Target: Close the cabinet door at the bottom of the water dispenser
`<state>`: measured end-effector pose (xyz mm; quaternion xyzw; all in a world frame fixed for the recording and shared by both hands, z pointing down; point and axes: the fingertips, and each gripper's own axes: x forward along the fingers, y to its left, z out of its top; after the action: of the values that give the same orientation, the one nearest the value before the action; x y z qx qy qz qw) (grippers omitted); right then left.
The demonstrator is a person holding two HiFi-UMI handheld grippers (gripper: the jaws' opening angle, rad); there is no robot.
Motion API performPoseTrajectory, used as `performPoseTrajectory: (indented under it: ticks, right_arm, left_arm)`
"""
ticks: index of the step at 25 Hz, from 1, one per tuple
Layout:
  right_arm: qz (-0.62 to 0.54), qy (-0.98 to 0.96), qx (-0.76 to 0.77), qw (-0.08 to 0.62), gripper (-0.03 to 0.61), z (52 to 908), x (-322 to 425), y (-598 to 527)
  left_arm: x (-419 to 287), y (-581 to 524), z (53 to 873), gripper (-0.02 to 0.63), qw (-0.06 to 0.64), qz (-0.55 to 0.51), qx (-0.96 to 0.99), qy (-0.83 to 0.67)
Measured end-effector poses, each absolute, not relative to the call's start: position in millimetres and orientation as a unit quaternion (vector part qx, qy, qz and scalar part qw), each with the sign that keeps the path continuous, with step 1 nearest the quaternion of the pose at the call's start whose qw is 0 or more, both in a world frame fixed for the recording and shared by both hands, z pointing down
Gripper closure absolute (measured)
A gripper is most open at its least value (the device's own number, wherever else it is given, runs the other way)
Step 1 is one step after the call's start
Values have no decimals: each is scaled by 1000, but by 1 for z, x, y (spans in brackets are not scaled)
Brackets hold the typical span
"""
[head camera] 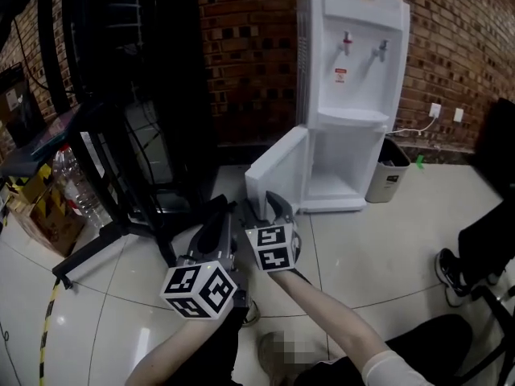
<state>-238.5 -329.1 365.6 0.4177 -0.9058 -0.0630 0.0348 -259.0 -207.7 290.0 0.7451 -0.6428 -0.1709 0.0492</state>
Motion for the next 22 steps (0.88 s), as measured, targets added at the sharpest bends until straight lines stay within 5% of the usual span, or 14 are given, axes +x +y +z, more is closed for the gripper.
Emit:
performPoseTrajectory:
  ticks: [17,22]
  right_arm:
    - [-77,-899,427,57,380,365,-133,-310]
    - [-79,-890,445,65,391,367,-99,-309]
  left_arm:
    - [-211,-221,284,603,43,-131,771,-622]
    - [-210,-230,306,603,117,-163,753,-626]
